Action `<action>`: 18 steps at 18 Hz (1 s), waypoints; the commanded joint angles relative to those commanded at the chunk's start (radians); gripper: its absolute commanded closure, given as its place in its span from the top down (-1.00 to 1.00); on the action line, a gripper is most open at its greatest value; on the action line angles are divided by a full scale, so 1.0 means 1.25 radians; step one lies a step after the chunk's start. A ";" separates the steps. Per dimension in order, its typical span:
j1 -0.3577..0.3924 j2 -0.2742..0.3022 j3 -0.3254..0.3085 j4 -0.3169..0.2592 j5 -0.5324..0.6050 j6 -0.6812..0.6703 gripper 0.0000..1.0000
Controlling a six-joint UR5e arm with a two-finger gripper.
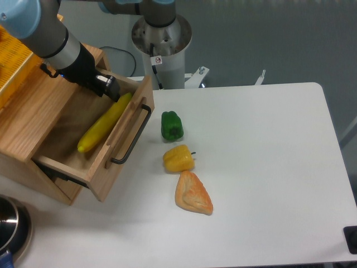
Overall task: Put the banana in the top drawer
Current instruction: 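Lay the banana flat on the drawer bottom and open the gripper, then raise the open gripper up out of the drawer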
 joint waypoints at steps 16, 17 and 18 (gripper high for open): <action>0.135 0.005 0.034 0.058 -0.056 0.124 0.98; 0.143 0.005 0.034 0.060 -0.059 0.137 1.00; 0.157 0.005 0.034 0.065 -0.069 0.151 1.00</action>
